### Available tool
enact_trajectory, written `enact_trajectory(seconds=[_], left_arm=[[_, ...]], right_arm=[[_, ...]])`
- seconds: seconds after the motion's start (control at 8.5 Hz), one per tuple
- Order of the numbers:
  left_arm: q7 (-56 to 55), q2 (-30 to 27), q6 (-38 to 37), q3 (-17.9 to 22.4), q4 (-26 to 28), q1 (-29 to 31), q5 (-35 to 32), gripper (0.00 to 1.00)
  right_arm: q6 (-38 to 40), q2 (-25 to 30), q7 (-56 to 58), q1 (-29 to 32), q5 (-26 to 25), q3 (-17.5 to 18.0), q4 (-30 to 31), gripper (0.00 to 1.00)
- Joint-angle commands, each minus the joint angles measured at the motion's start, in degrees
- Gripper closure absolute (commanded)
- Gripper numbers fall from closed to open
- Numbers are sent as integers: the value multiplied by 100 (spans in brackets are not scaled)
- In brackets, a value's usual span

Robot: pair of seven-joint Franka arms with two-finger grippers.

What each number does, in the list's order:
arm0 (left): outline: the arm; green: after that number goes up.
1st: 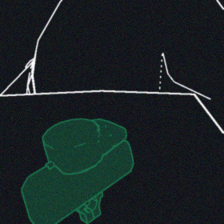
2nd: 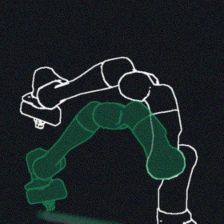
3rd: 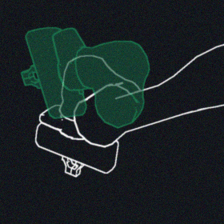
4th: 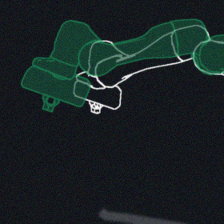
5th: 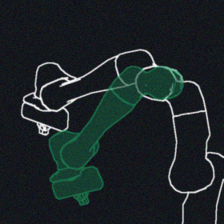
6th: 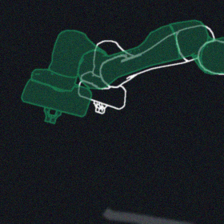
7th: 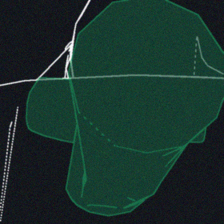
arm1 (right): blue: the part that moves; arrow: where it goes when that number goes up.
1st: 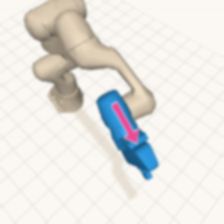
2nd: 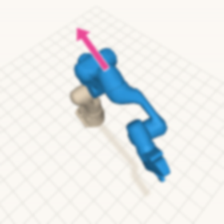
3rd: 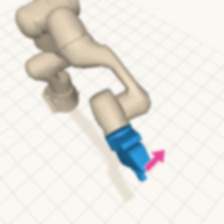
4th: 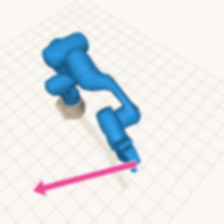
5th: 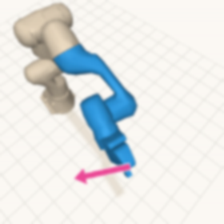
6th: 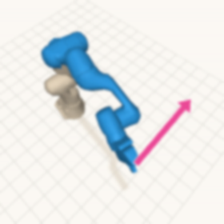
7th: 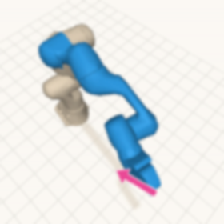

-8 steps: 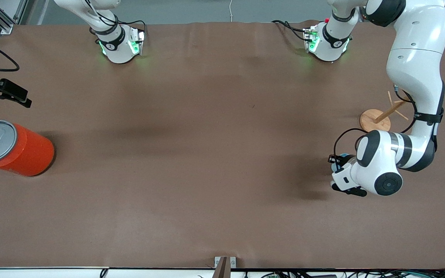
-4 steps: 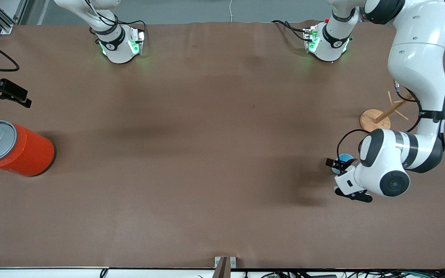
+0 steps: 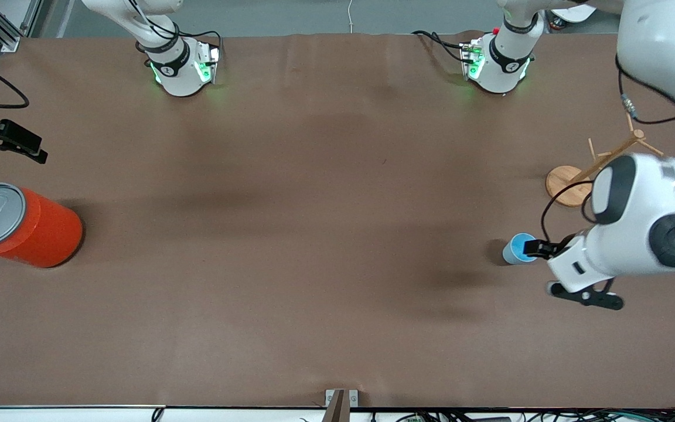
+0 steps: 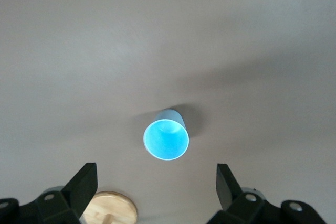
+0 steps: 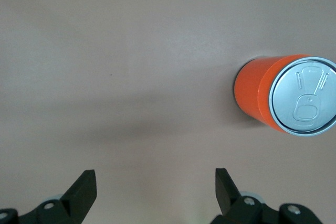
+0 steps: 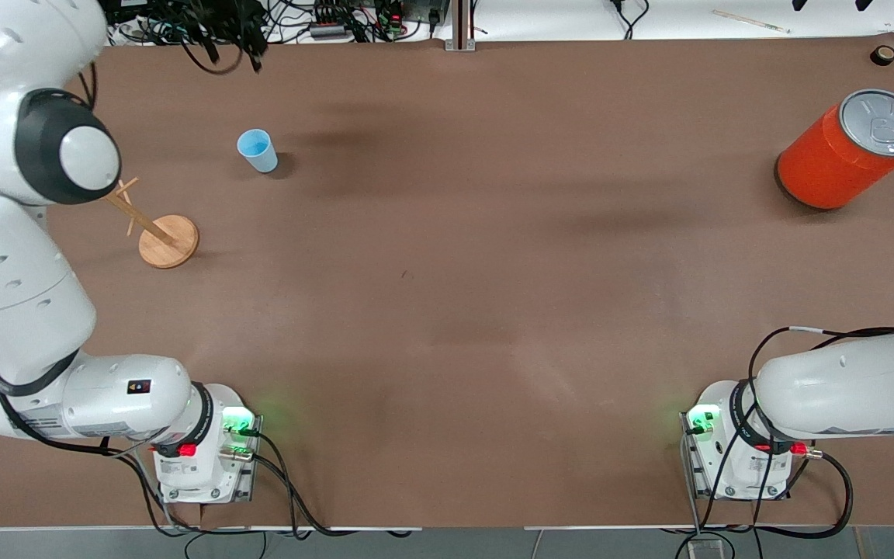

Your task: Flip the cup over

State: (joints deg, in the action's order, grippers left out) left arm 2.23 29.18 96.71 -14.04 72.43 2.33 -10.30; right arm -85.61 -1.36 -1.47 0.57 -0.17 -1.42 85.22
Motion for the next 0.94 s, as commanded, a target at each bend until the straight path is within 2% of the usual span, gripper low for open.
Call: enact_trajectory(seconds=[0.0, 0.24, 0.35, 0.47, 0.59, 0.71, 0.82], left_arm=[[-81, -840, -56, 7, 193, 39, -86, 0], [-65, -1631, -239, 51, 210, 48, -77, 0], [-74, -1931, -389, 120, 245, 39, 219, 0], [-82, -2186, -408, 617, 281, -48, 770, 0], [-39, -2363, -408, 1092, 446, -275, 1028, 0], [14, -2608, -408, 1288, 752, -390, 1022, 0], [-38, -2828, -373, 1316, 1060, -418, 987, 0]], right_arm=[[-8, 39, 128, 48, 26, 10, 12, 0], [-8, 39, 138, 48, 26, 1, 12, 0], [-8, 39, 138, 48, 26, 1, 12, 0], [-8, 39, 138, 57, 26, 1, 12, 0], [-8, 39, 138, 57, 26, 1, 12, 0], [-17, 39, 138, 57, 26, 1, 12, 0], [-8, 39, 138, 57, 26, 1, 12, 0]])
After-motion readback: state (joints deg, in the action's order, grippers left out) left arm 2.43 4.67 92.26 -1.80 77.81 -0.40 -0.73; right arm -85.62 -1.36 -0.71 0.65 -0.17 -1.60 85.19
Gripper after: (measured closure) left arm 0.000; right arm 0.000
